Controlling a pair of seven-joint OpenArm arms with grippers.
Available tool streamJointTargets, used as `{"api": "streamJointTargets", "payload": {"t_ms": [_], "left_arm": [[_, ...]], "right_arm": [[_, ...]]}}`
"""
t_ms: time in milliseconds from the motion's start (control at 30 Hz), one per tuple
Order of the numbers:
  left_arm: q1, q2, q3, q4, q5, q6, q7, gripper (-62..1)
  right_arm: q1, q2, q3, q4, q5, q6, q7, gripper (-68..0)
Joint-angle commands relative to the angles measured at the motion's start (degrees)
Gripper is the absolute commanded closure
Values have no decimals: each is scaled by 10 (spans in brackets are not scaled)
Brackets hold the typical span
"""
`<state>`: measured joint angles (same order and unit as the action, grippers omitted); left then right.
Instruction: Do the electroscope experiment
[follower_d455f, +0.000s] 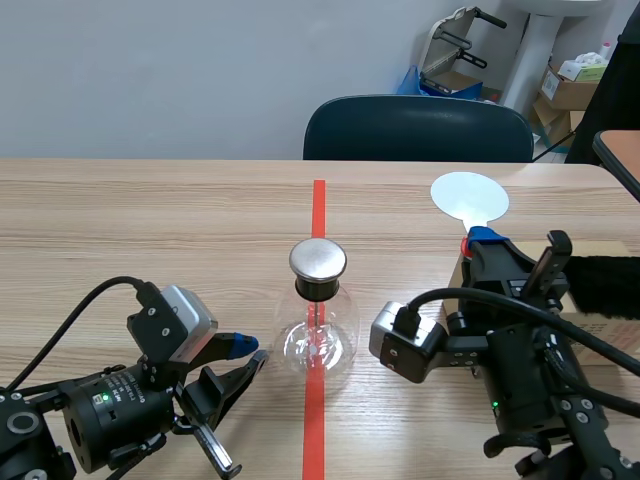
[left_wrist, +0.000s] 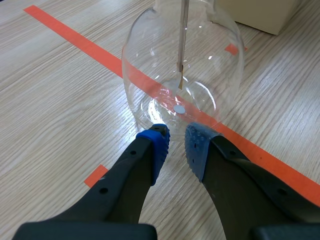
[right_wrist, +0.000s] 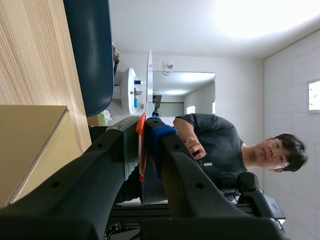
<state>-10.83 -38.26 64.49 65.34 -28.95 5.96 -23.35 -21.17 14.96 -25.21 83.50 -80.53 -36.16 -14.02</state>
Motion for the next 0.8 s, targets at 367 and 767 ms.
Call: {"api": "streamJointTargets", "payload": {"t_ms": [367,767], "left_arm": [[-4,1,1,9,1,-1,-6,-100],[-4,1,1,9,1,-1,-6,-100]], "right_arm": [[2,7,4,7,-1,-6,-7,-10],[2,7,4,7,-1,-6,34,-10]]}}
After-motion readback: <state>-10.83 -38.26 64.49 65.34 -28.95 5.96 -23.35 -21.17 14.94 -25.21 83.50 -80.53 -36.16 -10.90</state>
